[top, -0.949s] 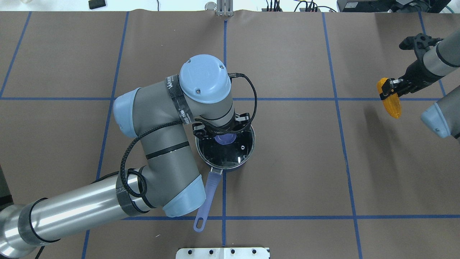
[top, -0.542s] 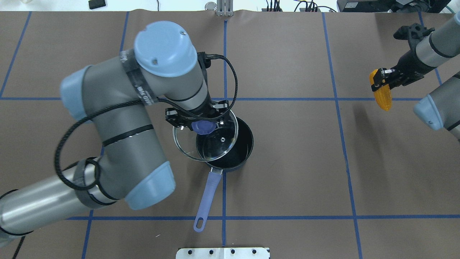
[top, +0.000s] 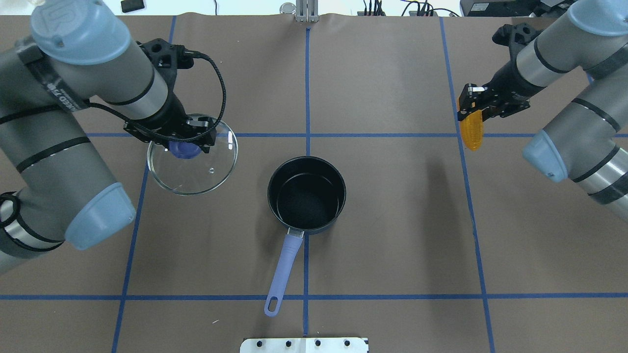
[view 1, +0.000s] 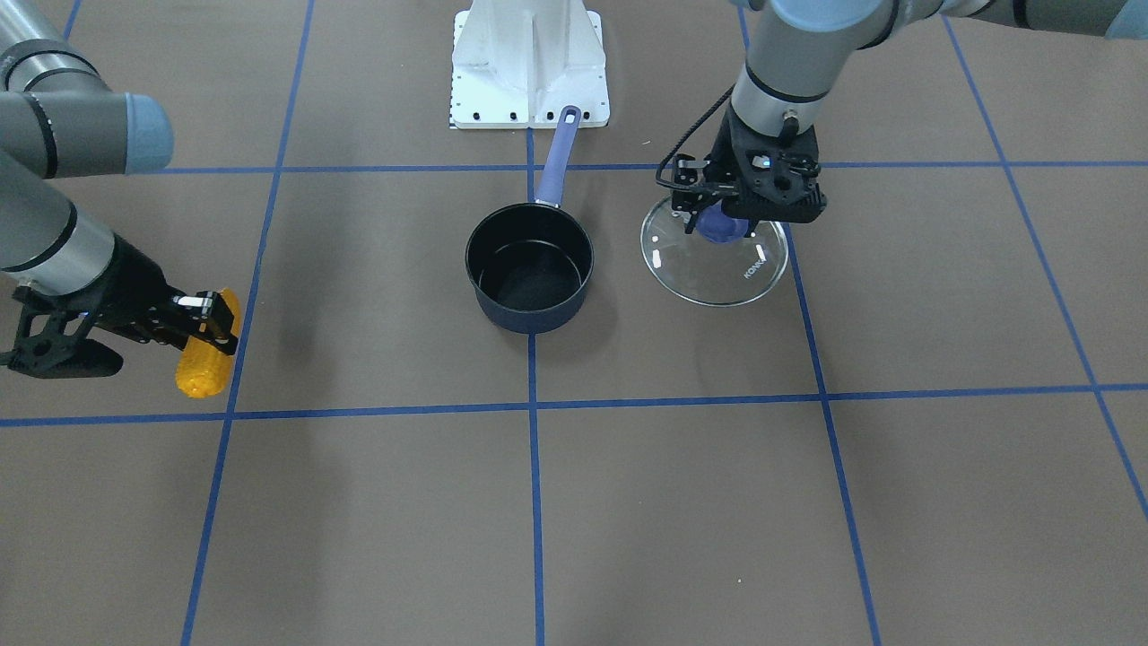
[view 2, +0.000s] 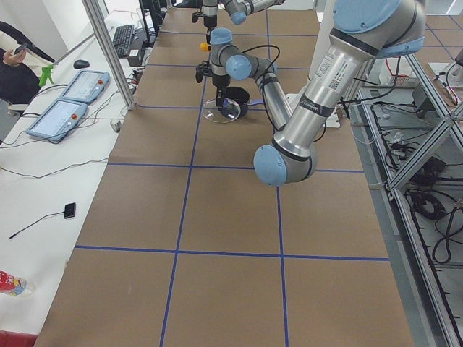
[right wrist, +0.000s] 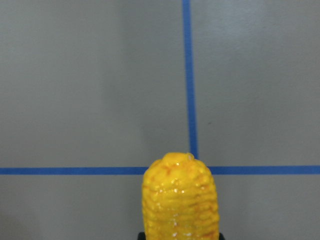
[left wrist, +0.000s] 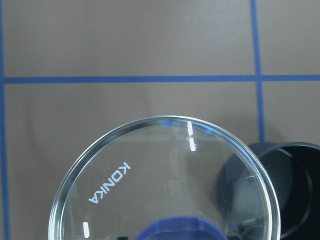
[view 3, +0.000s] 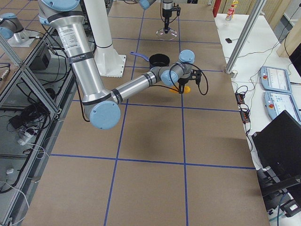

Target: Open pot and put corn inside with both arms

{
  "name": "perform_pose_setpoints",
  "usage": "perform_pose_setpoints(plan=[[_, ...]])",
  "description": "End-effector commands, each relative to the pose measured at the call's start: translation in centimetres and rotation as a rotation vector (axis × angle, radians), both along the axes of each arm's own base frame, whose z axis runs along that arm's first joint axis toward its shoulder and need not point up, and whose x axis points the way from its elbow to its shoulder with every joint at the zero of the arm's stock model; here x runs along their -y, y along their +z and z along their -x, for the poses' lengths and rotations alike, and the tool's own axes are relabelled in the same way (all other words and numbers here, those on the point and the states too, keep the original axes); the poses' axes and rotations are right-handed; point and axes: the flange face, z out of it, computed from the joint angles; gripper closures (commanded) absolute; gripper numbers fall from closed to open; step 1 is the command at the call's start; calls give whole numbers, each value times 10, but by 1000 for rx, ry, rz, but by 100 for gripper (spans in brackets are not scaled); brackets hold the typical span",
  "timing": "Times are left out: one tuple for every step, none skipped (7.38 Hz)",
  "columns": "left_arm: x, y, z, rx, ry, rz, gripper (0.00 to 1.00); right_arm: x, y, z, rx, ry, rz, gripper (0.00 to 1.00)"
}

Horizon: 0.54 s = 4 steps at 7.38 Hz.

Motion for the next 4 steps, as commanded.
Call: perform_pose_setpoints(plan=[[23, 91, 45, 7, 18, -63, 48, -29, -69, 42, 10, 43, 49, 100], [38, 131, 58, -2, 41, -77, 48, -44, -91, 63, 15, 60, 57, 100], [56, 169, 73, -4, 51, -97, 49, -57, -110, 88, 23, 82, 74, 100], [62, 208, 86, -11, 67, -110, 49, -73, -130, 116, 30, 107, 82, 100]])
